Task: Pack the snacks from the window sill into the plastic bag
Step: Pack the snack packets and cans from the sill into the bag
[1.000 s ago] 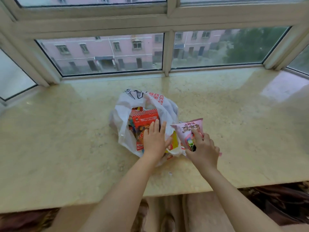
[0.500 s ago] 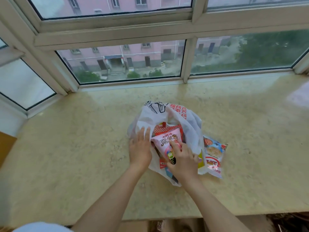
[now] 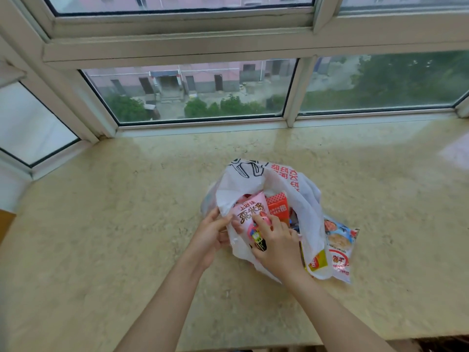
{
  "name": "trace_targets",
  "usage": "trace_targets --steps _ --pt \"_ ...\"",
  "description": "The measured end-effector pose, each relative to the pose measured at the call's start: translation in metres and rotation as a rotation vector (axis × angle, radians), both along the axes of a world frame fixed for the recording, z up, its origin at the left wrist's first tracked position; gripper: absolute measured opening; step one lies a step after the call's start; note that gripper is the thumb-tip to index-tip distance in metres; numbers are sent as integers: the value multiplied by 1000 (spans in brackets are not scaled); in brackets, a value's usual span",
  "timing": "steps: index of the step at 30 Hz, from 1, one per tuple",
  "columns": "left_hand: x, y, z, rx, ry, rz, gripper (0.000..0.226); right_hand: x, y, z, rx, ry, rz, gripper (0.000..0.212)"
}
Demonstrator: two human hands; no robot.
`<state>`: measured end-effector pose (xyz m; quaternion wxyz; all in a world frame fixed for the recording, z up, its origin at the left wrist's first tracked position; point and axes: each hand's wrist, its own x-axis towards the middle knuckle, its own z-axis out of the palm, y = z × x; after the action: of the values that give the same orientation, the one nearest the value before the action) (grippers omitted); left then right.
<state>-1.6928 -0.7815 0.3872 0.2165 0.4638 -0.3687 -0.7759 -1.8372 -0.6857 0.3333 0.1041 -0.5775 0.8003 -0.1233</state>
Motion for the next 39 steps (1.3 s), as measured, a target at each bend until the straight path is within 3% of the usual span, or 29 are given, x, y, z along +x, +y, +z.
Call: trace_targets --steps 4,8,11,14,16,18,20,23,24,26,29,31,33,34,39 --pt "0 -11 30 -4 140 -7 32 -1 -26 6 -98 68 22 54" --pt "-2 -19 61 11 191 -43 18 2 -51 23 -123 100 97 55" --pt "-2 -28 80 39 233 -46 16 5 -65 28 33 80 193 54" --pt "-2 -35 92 12 221 -39 19 -1 -74 28 355 19 438 86" --pt "-3 -37 95 15 201 -17 21 -9 -71 25 236 -109 456 76" --pt "-4 -40 95 33 191 18 24 -22 -62 20 -53 -237 270 52" --pt "-3 -42 94 48 189 41 26 -46 -43 7 -212 -99 -7 47" --pt "-2 -40 92 65 186 58 26 -77 -6 -9 16 28 -412 65" --pt "-2 -39 91 73 183 64 26 -83 4 -8 143 -23 -514 62" --pt "0 -37 92 81 175 73 23 -87 12 -2 293 -161 -662 34" --pt "4 -39 97 76 164 73 22 -99 7 12 143 -424 -801 15" --pt "6 -44 103 66 149 58 23 -111 -6 37 -92 -795 -869 8" --pt "6 -50 111 62 129 30 22 -125 -23 80 -227 -1160 -857 4" --pt "4 -53 115 70 130 19 22 -133 -31 103 -240 -1251 -812 2" --pt "-9 -71 139 95 179 4 22 -164 -50 172 -206 -1389 -619 17"
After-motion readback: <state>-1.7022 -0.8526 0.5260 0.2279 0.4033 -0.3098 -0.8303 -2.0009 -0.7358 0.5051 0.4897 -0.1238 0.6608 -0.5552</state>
